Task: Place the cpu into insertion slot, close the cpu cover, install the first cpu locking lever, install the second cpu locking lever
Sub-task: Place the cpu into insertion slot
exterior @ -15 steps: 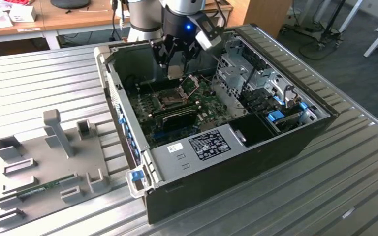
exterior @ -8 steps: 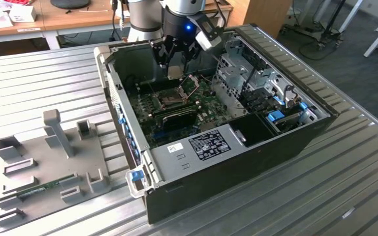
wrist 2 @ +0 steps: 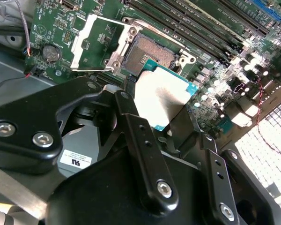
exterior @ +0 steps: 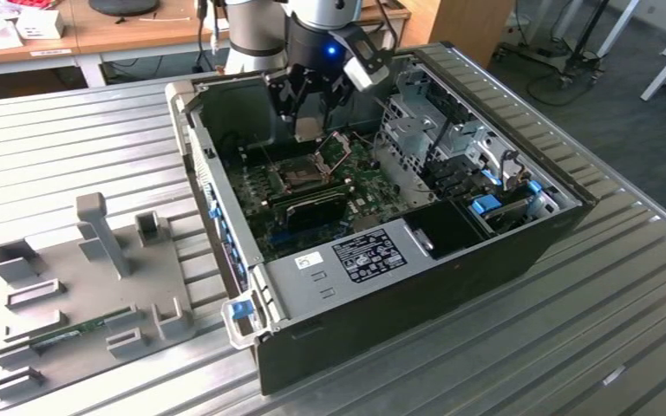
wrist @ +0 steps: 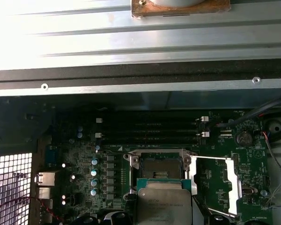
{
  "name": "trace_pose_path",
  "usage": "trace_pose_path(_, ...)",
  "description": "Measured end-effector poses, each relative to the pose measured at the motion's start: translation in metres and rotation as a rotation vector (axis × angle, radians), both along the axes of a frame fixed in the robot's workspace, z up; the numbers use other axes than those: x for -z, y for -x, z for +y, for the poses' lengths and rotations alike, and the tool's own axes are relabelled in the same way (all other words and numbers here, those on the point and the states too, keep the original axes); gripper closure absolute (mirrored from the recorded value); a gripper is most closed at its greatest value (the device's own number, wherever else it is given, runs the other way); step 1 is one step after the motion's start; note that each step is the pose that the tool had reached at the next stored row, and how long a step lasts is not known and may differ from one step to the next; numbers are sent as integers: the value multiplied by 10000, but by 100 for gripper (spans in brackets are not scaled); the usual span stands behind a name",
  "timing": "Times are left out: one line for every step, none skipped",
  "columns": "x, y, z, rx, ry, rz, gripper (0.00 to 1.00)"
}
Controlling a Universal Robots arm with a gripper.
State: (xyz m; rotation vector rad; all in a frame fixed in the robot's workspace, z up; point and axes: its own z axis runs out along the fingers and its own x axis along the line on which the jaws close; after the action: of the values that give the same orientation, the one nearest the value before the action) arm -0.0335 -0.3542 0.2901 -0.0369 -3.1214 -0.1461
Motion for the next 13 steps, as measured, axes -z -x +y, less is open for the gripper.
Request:
trace_pose_path(9, 3, 0, 0, 1, 1, 46)
trace_pose_path(19, 5, 0, -1, 2, 1, 46)
trace_pose_path(31, 9, 0, -1, 1, 1, 46)
trace_pose_path(46, 14, 0, -1, 1, 0, 46)
trace_pose_path(64, 17, 0, -1, 0, 0, 46)
trace_pose_path(82, 20, 0, -1, 0, 0, 46)
trace_pose_path(100, 23, 1, -1, 1, 1, 46)
trace_pose_path(118, 27, 1, -1, 1, 0, 46)
trace_pose_path(138, 31, 1, -1, 1, 1, 46)
trace_pose_path(155, 34, 1, -1, 1, 0, 46)
trace_pose_path(171, 36, 1, -1, 1, 0, 46)
trace_pose_path(182, 38, 2, -1, 1, 0, 46)
trace_pose_path(184, 38, 2, -2, 2, 1, 46)
